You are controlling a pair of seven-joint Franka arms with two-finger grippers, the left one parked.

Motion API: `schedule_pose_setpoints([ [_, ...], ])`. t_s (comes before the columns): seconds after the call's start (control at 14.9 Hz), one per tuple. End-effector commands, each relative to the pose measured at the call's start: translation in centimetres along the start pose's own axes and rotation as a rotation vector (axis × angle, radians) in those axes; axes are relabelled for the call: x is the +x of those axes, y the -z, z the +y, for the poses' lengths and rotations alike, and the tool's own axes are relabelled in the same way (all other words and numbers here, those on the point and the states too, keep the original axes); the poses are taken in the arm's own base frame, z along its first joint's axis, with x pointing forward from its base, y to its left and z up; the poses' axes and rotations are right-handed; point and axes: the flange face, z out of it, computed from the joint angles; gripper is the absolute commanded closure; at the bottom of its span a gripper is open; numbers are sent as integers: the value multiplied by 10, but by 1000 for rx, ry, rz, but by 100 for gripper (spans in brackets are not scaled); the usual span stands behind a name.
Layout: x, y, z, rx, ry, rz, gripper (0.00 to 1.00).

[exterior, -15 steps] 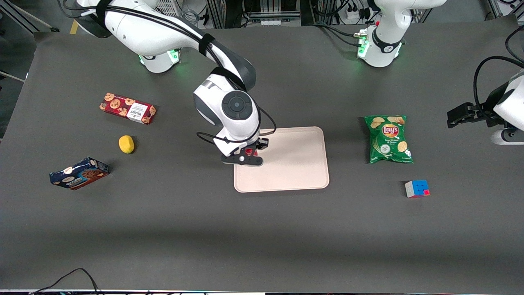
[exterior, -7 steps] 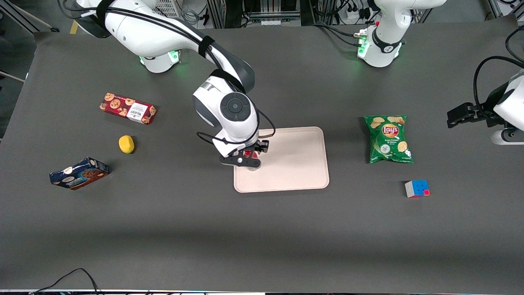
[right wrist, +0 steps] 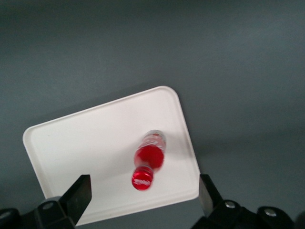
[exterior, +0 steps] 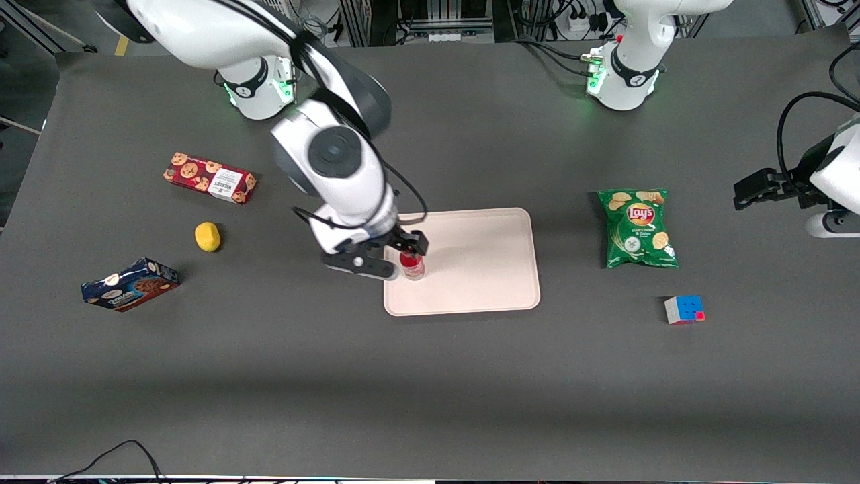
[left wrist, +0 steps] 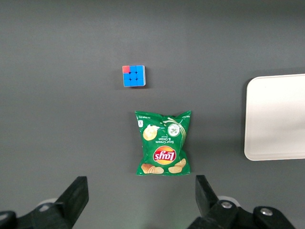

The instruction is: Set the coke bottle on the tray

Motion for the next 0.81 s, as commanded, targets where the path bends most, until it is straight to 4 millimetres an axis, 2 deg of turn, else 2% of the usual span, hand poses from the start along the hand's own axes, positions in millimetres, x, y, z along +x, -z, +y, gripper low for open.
schedule_pose_setpoints([
  [0.0, 20, 99, 73, 34, 67, -40, 0],
  [0.13, 31, 135, 122, 31, 83, -11, 0],
  [0.27, 29, 158, 171, -10, 185, 37, 0],
  [0.4, 28, 167, 221, -32, 201, 38, 0],
  [0.54, 29, 166, 270, -44, 224, 31, 0],
  [0.67, 40, 170, 321, -12, 246, 28, 0],
  [0.74, 46, 171, 339, -11, 267, 28, 0],
])
